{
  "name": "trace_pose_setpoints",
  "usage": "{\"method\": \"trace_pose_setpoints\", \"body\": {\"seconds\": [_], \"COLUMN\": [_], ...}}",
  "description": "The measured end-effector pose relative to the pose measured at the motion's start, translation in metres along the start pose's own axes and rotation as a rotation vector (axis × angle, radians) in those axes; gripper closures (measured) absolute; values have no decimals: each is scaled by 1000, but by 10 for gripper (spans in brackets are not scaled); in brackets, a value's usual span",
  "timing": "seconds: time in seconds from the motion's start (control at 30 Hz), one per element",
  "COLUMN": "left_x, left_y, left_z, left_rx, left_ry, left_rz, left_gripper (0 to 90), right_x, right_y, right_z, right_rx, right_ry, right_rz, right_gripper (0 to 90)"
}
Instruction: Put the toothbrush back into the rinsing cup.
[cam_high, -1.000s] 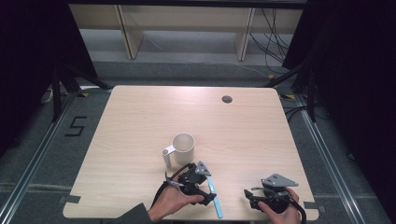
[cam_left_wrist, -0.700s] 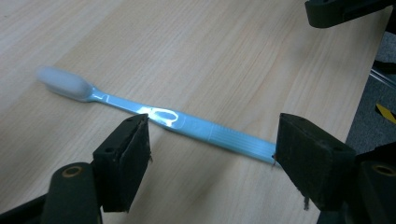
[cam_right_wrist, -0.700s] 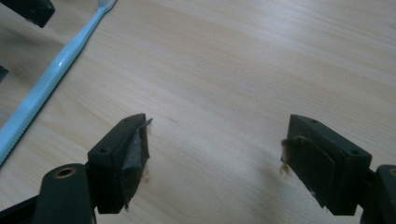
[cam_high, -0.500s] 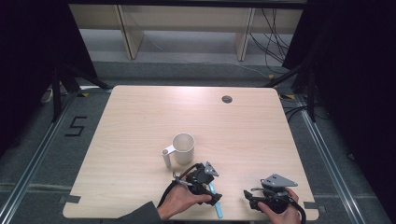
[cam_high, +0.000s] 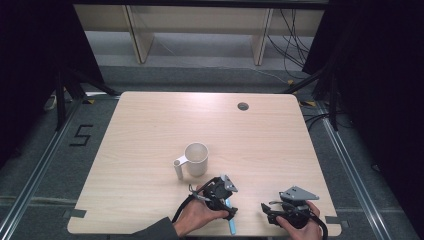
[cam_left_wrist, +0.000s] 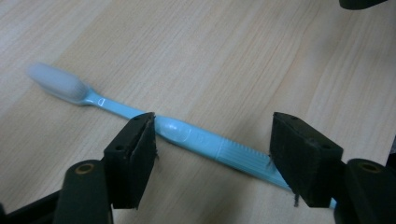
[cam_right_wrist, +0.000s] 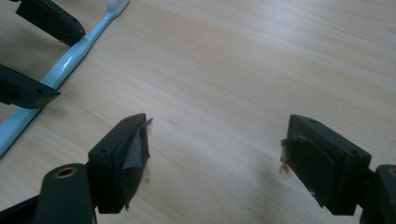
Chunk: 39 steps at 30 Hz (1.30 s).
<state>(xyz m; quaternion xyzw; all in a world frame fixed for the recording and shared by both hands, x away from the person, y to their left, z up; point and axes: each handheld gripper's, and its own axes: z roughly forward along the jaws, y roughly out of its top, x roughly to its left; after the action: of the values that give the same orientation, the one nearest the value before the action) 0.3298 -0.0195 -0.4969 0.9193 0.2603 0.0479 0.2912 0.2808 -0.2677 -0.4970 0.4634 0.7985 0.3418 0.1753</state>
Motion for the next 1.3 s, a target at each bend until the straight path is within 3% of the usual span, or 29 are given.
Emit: {"method": "trace_pose_setpoints", "body": {"seconds": [0.17,0.47,0.53,0.7,0.8,1.0,1.03,1.3], "left_x": [3,15,18,21,21,20,20,24], "left_y": [-6,-15,-16,-16,-16,-16,-15,-13], "left_z": [-6,-16,-18,-20,-22,-24,-24,-25], "left_rx": [8,30,45,44,82,124,139,166], "left_ry": [2,-1,-4,-12,-12,-15,-19,-20], "left_rz": [45,65,75,68,107,107,104,118], "left_gripper": [474,611,625,641,639,652,657,716], "right_x": [0,0,2,-1,0,1,0,1], "right_y": [0,0,0,0,1,1,1,1], "right_z": [0,0,0,1,-1,-1,0,-1], "right_rx": [-1,-6,5,1,6,6,-3,7], "right_ry": [0,-10,-2,-9,-15,-5,-5,-13], "right_rz": [3,1,37,-10,9,15,-7,11], "right_gripper": [231,231,231,231,232,233,234,233]}}
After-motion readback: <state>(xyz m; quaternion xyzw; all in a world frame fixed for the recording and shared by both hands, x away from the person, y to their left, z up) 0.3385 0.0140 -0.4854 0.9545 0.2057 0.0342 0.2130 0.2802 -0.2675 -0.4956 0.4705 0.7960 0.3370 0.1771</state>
